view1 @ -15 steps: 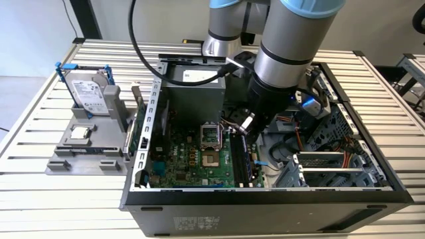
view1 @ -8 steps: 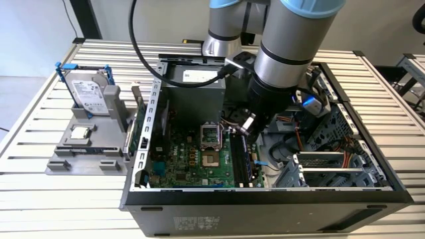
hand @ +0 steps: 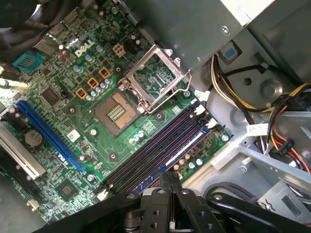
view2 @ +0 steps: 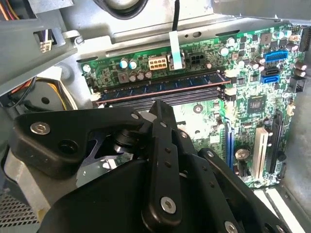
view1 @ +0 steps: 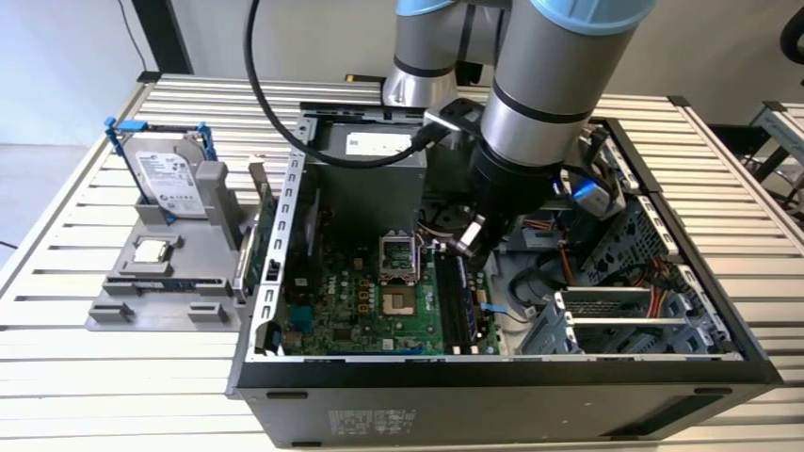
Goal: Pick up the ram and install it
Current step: 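Press down the ram until it locks into place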
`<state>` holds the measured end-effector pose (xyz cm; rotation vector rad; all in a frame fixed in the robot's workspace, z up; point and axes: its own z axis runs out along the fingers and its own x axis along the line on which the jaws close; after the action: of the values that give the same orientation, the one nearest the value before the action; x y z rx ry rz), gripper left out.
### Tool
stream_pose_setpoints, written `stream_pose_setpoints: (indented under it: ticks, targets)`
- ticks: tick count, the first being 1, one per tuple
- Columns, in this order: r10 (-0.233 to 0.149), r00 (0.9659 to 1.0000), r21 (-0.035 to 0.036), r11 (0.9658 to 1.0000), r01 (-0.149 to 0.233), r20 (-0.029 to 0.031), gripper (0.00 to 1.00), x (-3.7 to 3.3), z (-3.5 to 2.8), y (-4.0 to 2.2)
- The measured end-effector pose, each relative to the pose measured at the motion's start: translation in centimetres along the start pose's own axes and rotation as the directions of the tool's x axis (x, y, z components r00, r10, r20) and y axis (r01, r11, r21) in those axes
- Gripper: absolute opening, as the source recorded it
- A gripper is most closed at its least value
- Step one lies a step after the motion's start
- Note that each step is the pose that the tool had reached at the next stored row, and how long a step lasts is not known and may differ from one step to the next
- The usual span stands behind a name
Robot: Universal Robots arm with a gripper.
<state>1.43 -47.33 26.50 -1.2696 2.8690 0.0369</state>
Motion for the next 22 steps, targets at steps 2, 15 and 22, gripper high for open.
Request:
stream_pose_setpoints:
  ticks: [2, 15, 22]
  targets:
    - [-0.013, 0.9999, -0.0011, 0.9999, 0.013, 0.0007, 0.0, 0.0, 0.03, 0.0]
    - [-0.174, 0.9845, -0.0236, 0.9844, 0.175, 0.0208, 0.0, 0.0, 0.33, -0.02]
    - [-0.283, 0.9589, -0.0258, 0.9586, 0.283, 0.0198, 0.0, -0.01, 0.34, -0.02]
